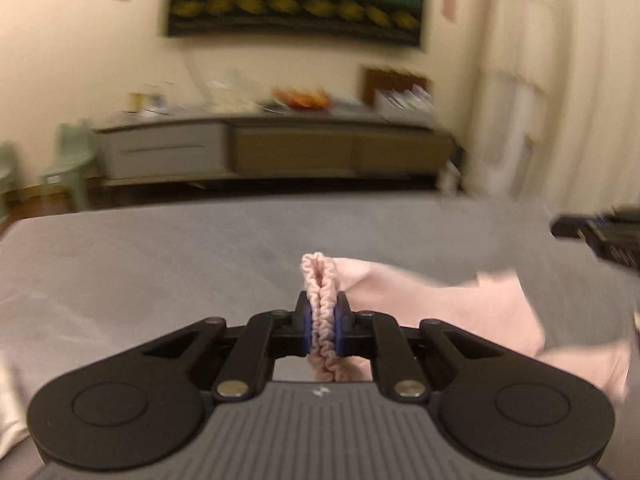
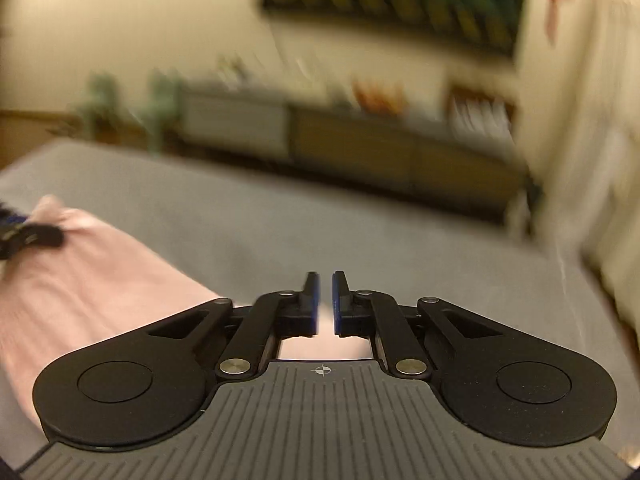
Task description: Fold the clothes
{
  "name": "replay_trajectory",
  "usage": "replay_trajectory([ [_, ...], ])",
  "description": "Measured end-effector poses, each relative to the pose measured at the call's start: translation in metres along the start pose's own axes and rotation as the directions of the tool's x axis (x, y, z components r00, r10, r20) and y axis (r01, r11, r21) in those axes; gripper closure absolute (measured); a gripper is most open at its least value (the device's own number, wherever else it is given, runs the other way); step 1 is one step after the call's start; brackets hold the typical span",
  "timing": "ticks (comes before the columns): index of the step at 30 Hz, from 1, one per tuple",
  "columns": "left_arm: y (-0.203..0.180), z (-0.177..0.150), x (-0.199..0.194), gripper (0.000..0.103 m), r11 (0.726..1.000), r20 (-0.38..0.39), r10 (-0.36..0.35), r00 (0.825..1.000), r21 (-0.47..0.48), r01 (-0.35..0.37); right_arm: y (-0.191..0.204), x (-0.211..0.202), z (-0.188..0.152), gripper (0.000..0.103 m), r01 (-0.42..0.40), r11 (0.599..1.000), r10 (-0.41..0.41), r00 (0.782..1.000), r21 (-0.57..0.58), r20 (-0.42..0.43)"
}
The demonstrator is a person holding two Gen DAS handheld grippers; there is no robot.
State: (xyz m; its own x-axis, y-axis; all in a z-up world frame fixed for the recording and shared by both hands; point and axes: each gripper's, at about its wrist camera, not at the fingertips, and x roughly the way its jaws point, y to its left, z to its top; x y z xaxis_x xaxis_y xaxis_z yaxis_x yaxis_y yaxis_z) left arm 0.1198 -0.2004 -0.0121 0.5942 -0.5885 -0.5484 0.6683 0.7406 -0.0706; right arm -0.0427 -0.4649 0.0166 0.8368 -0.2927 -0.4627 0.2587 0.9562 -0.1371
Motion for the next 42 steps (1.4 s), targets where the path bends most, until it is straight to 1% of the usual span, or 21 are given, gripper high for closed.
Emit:
replay_trajectory([
  [1,0.012,-0.004,-0.001,0.092,0.998,-0.023,0.057,0.998,-0.023,-0.058,0.011,-0.007,0.003,0.09,-0.076,0.997,0.077,0.996,-0.018,0.054],
  [2,0.023,-0.009,-0.001,0.092,0.992,-0.053,0.117,0.992,-0.039,-0.12,0.018,-0.005,0.0,0.054,-0.169,0.985,0.17,0.984,-0.02,0.057],
  [3,0.034,-0.017,0.004,0.092,0.982,-0.1,0.181,0.978,-0.042,-0.186,0.021,0.005,-0.003,0.014,-0.197,0.98,0.197,0.98,0.001,0.006],
  [4,0.044,-0.025,0.01,0.092,0.973,-0.146,0.214,0.966,-0.057,-0.224,0.021,0.015,-0.007,0.01,-0.209,0.977,0.21,0.977,0.032,-0.041],
  [6,0.056,-0.034,0.014,0.092,0.971,-0.182,0.21,0.961,-0.077,-0.227,-0.003,0.033,-0.015,0.016,-0.118,0.98,0.137,0.984,0.16,-0.114],
  [8,0.056,-0.037,0.01,0.092,0.977,-0.168,0.189,0.967,-0.07,-0.203,-0.038,0.052,-0.027,0.015,-0.043,0.941,0.117,0.972,0.336,-0.205],
  [10,0.051,-0.036,0.004,0.092,0.984,-0.135,0.158,0.978,-0.056,-0.167,-0.062,0.07,-0.045,0.015,-0.039,0.878,0.182,0.95,0.478,-0.256],
  [11,0.047,-0.033,-0.001,0.092,0.99,-0.106,0.118,0.987,-0.063,-0.125,-0.064,0.077,-0.05,0.015,-0.045,0.859,0.211,0.939,0.51,-0.272],
  [13,0.035,-0.023,-0.013,0.092,0.996,-0.021,0.004,1.0,-0.088,-0.006,-0.059,0.087,-0.052,0.015,-0.063,0.843,0.24,0.933,0.535,-0.267],
  [15,0.02,-0.013,-0.03,0.092,0.99,0.071,-0.094,0.993,-0.094,0.1,-0.051,0.094,-0.048,0.013,-0.113,0.821,0.293,0.925,0.559,-0.243],
  [17,0.02,-0.007,-0.046,0.092,0.987,0.122,-0.107,0.987,-0.105,0.12,-0.045,0.099,-0.047,0.01,-0.141,0.795,0.329,0.917,0.59,-0.225],
  [20,0.02,0.002,-0.072,0.092,0.982,0.198,-0.124,0.972,-0.118,0.149,-0.035,0.1,-0.045,0.01,-0.148,0.81,0.338,0.908,0.567,-0.246],
  [23,0.022,0.01,-0.094,0.092,0.978,0.263,-0.13,0.956,-0.127,0.168,-0.035,0.094,-0.04,0.009,-0.136,0.828,0.319,0.912,0.544,-0.257],
  [25,0.035,0.004,-0.094,0.092,0.986,0.239,-0.083,0.968,-0.123,0.115,-0.039,0.095,-0.033,0.007,-0.144,0.823,0.325,0.912,0.55,-0.249],
  [27,0.043,-0.001,-0.086,0.092,0.982,0.19,-0.094,0.977,-0.142,0.122,-0.034,0.099,-0.03,0.005,-0.157,0.823,0.34,0.906,0.546,-0.252],
  [29,0.039,0.0,-0.083,0.092,0.975,0.141,-0.129,0.982,-0.162,0.151,-0.03,0.104,-0.03,0.005,-0.155,0.824,0.345,0.9,0.545,-0.265],
  [31,0.028,0.009,-0.083,0.092,0.962,0.14,-0.197,0.97,-0.161,0.219,-0.031,0.103,-0.029,0.005,-0.128,0.815,0.332,0.903,0.565,-0.274],
  [32,0.017,0.015,-0.084,0.092,0.955,0.15,-0.235,0.96,-0.149,0.257,-0.035,0.099,-0.029,0.005,-0.119,0.795,0.329,0.908,0.595,-0.258],
  [35,-0.024,0.043,-0.08,0.092,0.934,0.169,-0.317,0.933,-0.112,0.338,-0.061,0.083,-0.031,0.005,-0.113,0.681,0.335,0.927,0.724,-0.17],
  [38,-0.083,0.09,-0.077,0.092,0.908,0.189,-0.396,0.898,-0.066,0.414,-0.095,0.062,-0.041,0.005,-0.109,0.538,0.313,0.946,0.836,-0.078],
  [42,-0.162,0.151,-0.077,0.092,0.869,0.209,-0.483,0.85,-0.001,0.495,-0.15,0.029,-0.058,0.004,-0.096,0.327,0.218,0.976,0.94,0.024],
])
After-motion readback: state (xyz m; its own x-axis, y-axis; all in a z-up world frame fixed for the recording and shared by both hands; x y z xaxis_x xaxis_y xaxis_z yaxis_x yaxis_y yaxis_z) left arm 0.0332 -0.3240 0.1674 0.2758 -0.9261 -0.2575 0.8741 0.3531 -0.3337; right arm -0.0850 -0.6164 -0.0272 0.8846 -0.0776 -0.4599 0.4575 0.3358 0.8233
